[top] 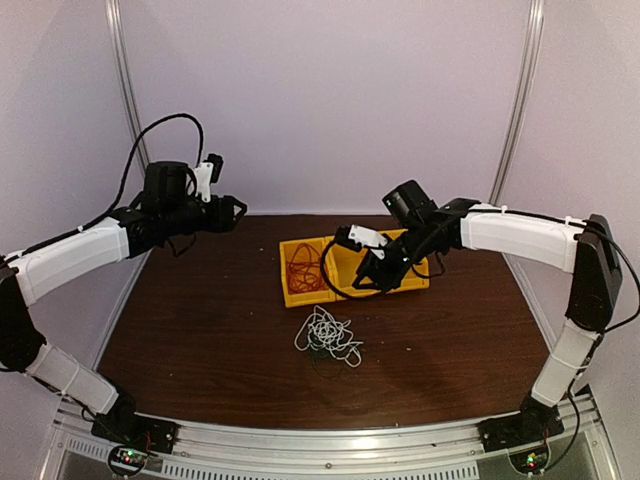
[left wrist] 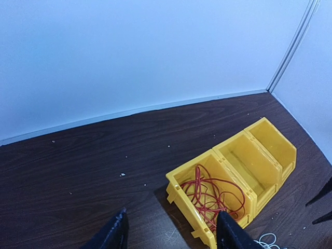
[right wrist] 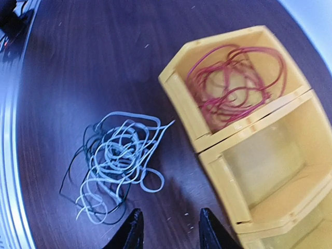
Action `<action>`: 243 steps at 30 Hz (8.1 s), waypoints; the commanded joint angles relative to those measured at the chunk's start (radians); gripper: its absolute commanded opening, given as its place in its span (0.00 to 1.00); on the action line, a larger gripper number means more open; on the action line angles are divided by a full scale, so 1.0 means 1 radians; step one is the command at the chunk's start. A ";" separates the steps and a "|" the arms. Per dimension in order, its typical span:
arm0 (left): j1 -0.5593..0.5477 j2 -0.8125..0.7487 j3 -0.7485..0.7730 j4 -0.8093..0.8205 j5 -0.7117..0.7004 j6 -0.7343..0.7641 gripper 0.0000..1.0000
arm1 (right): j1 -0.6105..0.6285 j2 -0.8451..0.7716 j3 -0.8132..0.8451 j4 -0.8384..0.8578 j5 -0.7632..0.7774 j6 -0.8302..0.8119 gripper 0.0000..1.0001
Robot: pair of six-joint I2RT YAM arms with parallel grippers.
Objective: Untangle the cables
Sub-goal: Pick up one of the twisted cables from the tangled cable pile, then hold the tangled cables at the center of the board, then pull one of the twisted cables from the tangled cable pile.
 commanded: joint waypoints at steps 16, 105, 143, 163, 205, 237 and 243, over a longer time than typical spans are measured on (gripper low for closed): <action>0.012 0.009 0.019 0.021 0.012 0.016 0.59 | 0.181 0.006 -0.163 -0.078 0.005 -0.186 0.42; -0.623 0.122 -0.339 0.867 -0.230 0.083 0.80 | 0.185 -0.227 0.202 -0.234 -0.087 -0.108 0.00; -0.614 0.265 -0.435 0.851 -0.510 -0.071 0.76 | -0.025 -0.272 0.682 -0.246 -0.250 -0.045 0.00; -0.605 0.178 -0.253 0.745 -0.100 0.058 0.77 | -0.035 -0.309 0.526 -0.196 -0.318 -0.009 0.00; -0.604 0.739 -0.102 1.002 0.130 0.179 0.15 | -0.197 -0.247 0.970 -0.057 -0.515 0.219 0.00; -0.625 0.487 -0.134 0.968 0.171 0.050 0.60 | -0.199 -0.388 0.584 -0.011 -0.495 0.180 0.00; -0.625 0.589 -0.080 1.043 0.222 -0.005 0.58 | -0.199 -0.389 0.591 0.000 -0.494 0.193 0.00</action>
